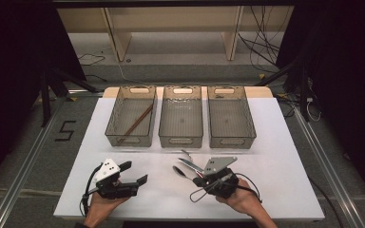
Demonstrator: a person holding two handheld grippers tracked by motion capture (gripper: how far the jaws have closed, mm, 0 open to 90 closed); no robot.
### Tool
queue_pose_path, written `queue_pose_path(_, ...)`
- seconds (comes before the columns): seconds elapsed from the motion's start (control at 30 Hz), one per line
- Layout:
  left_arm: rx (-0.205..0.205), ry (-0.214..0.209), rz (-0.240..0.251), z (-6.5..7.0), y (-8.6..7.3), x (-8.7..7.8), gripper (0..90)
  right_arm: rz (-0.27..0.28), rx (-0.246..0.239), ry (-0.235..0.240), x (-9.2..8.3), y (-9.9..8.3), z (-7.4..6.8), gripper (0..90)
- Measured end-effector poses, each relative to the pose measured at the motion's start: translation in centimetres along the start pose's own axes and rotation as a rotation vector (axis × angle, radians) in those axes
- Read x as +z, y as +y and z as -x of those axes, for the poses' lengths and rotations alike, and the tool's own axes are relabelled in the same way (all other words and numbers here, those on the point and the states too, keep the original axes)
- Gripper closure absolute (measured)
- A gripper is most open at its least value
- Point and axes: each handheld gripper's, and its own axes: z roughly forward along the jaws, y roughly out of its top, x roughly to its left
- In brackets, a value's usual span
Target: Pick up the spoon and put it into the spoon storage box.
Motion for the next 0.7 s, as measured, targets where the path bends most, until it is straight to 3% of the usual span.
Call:
queue_pose_path(0.33,-0.001,-0.005,0.004,-0.1,-0.1,0.0,17.1,0.087,0.142,-0.073,-0.6,3.8,4.4,90.0)
queue_pose_path(0.7,0.001,-0.006,0.001,-0.1,-0.1,0.0,17.1,0.112,0.196,-0.120,0.0,8.1,7.9,90.0)
